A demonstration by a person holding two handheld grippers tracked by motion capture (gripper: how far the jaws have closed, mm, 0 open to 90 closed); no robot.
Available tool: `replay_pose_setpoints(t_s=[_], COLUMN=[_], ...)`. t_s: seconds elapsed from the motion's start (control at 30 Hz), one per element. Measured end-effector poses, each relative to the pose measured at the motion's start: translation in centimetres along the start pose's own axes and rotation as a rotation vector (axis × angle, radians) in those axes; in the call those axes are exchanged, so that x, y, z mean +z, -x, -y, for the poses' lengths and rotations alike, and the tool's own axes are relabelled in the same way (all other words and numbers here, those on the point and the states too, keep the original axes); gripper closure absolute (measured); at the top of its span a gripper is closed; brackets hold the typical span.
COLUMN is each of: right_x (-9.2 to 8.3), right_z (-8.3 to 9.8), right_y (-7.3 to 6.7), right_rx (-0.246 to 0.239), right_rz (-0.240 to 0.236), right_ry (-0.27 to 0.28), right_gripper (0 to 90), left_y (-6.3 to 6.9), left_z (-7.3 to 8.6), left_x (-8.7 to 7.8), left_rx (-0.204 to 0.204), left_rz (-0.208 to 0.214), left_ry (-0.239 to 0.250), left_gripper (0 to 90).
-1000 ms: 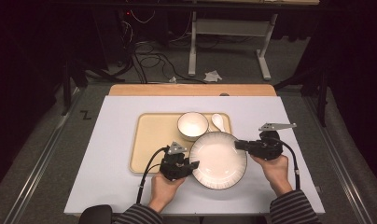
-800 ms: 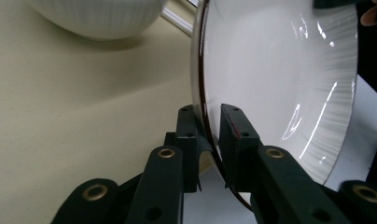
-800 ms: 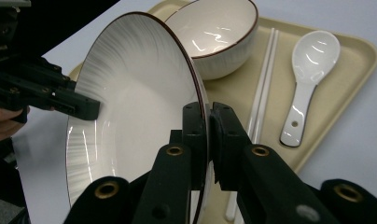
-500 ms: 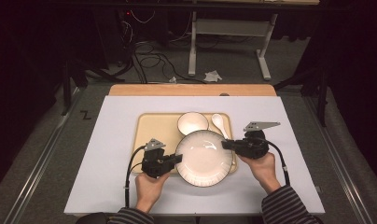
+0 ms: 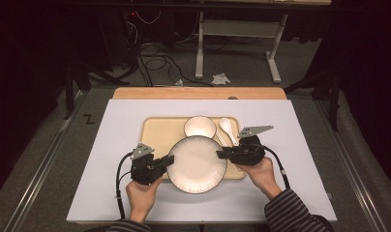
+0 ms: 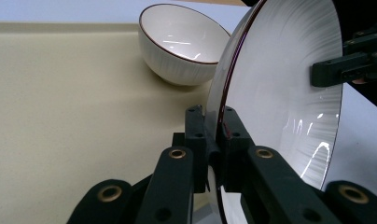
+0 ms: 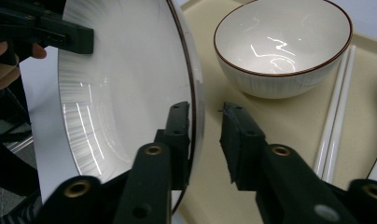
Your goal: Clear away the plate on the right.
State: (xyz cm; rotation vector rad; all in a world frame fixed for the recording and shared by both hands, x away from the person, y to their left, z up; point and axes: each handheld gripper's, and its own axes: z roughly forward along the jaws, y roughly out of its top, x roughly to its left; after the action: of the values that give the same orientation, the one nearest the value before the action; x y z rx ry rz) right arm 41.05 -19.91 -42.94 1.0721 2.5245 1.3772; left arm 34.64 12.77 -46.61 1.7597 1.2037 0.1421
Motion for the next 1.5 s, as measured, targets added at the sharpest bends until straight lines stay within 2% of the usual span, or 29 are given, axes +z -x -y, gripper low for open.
replay_pose_setpoints(t_s=[0.07, 0.1, 0.2, 0.37, 0.57, 0.7, 0.83, 0.97, 1.07, 1.17, 1.37, 1.5], right_x=[0.4, 0.7, 1.6, 2.4, 3.0, 3.3, 3.3, 3.0, 2.7, 2.2, 1.4, 1.3], right_z=[-0.2, -0.2, -0.4, -0.7, -1.0, -1.3, -1.4, -1.6, -1.8, -1.8, -1.6, -1.1], right_y=[-0.3, -0.5, -1.0, -1.3, -1.7, -2.1, -1.8, -1.9, -1.9, -1.2, 0.7, 1.8], right_rx=[-0.02, -0.026, -0.052, -0.056, -0.068, -0.093, -0.084, -0.096, -0.103, -0.08, -0.04, -0.036], right_rz=[-0.014, -0.018, -0.025, -0.062, -0.074, -0.068, -0.111, -0.12, -0.103, -0.082, 0.01, 0.083], right_ry=[-0.007, -0.017, -0.04, -0.048, -0.054, -0.063, -0.045, -0.028, -0.012, 0.005, 0.02, 0.011], right_gripper=[68.7, 66.7, 59.3, 52.5, 51.3, 50.5, 49.4, 48.7, 48.6, 49.0, 48.6, 48.5], left_y=[-0.4, -0.5, -0.5, -0.7, -1.2, -1.9, -2.5, -3.1, -3.6, -4.4, -5.5, -6.4], left_z=[-0.1, -0.1, -0.1, 0.0, 0.2, 0.5, 0.6, 0.8, 0.9, 1.1, 1.1, 1.2], left_x=[-0.7, -1.1, -2.0, -2.9, -4.0, -4.7, -5.4, -6.0, -6.5, -7.1, -7.9, -8.0], left_rx=[-0.016, -0.008, 0.01, 0.003, -0.009, -0.037, -0.061, -0.085, -0.094, -0.132, -0.179, -0.202], left_rz=[-0.01, -0.022, -0.056, -0.082, -0.084, -0.082, -0.093, -0.098, -0.136, -0.149, -0.16, -0.183], left_ry=[0.032, 0.047, 0.064, 0.083, 0.102, 0.111, 0.119, 0.132, 0.129, 0.14, 0.166, 0.164], left_gripper=[84.9, 84.9, 84.9, 84.9, 84.8, 84.7, 84.7, 84.7, 84.5, 84.4, 84.2, 84.0])
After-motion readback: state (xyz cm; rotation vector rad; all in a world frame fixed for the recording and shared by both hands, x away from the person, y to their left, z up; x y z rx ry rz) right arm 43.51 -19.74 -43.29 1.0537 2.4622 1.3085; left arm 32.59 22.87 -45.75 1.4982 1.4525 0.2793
